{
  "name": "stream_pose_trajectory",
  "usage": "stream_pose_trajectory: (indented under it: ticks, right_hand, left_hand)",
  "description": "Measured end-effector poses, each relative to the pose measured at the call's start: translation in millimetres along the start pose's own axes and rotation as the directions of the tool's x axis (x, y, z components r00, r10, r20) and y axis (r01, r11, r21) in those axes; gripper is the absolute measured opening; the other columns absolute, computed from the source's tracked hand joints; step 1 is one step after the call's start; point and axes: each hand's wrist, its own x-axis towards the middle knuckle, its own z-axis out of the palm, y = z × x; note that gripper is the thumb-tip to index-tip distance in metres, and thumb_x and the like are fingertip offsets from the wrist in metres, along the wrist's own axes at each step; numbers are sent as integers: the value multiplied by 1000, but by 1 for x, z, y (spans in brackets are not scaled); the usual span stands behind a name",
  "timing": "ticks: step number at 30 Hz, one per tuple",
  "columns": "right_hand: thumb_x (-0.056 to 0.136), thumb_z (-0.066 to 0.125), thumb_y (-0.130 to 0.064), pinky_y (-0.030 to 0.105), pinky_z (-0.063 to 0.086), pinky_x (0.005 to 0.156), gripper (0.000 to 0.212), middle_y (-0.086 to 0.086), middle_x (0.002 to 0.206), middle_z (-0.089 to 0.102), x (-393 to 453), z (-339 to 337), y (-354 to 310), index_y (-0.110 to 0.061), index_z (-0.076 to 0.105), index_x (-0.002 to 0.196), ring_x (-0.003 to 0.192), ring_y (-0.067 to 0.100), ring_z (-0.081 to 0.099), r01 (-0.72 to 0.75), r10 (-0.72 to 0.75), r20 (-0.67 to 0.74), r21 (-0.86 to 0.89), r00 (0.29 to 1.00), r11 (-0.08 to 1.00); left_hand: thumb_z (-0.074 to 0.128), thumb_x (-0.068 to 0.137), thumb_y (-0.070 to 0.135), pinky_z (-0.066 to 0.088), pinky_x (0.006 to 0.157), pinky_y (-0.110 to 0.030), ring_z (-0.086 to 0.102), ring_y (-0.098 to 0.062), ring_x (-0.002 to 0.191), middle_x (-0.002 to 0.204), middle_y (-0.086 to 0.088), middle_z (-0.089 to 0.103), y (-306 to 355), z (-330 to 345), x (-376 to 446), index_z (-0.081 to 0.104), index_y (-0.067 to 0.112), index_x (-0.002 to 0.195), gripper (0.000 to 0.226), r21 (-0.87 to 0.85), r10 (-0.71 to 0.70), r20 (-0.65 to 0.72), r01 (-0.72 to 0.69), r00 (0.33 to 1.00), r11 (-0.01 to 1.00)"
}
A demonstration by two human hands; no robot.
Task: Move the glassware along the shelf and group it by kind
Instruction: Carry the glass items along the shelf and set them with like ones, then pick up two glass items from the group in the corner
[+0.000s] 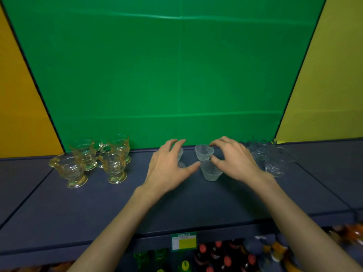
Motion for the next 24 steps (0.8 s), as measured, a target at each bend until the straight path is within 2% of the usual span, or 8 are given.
stream_pose_trajectory:
  ticks: [4, 10, 14, 18, 24]
  right_hand:
    - [91, 59, -39, 38, 45, 92, 43, -1, 129, 59, 2, -9, 24, -22, 59, 131, 118, 24, 57, 6, -6, -33, -11, 999, 1000]
    - [92, 59, -39, 38, 44, 93, 42, -1, 132, 58, 6, -25, 93, -24, 58, 131, 119, 25, 56, 9, -9, -75, 8, 997, 1000]
    - [92, 59, -40, 37, 45, 92, 42, -1, 134, 58, 12, -36, 150, -25, 59, 131, 120, 25, 56, 4, -4, -70, -1, 998, 1000]
    - [90, 59, -43, 36, 46, 85, 46, 3, 132, 59, 22, -42, 201, -23, 58, 132, 117, 28, 57, -66, 67, -66, 8, 996, 998]
    - [83, 59, -61, 41, 50, 85, 72, 12, 127, 57, 36, -26, 235, -14, 49, 137, 114, 34, 57, -154, 158, 77, -56, 984, 986]
  left_hand:
    - [47, 83, 74, 36, 112, -44, 40, -23, 140, 154, -2, 41, 38, -4, 22, 40, 30, 150, 80, 82, 115, -35, -112, 993, 990]
    - [50, 82, 69, 44, 103, -43, 52, -27, 128, 143, -2, 54, 95, 27, 58, 52, 29, 142, 72, 153, 104, 36, -108, 994, 982]
    - [54, 83, 68, 47, 97, -42, 57, -28, 121, 135, -2, 59, 134, 53, 85, 55, 29, 139, 68, 179, 33, 41, -40, 999, 983]
    - [55, 80, 69, 45, 97, -44, 57, -32, 122, 133, -5, 59, 171, 82, 112, 50, 30, 143, 74, 247, -45, 105, 18, 993, 969]
    - [56, 77, 75, 42, 102, -46, 53, -35, 125, 137, -10, 54, 192, 114, 137, 42, 26, 148, 87, 336, -231, 182, 160, 956, 928]
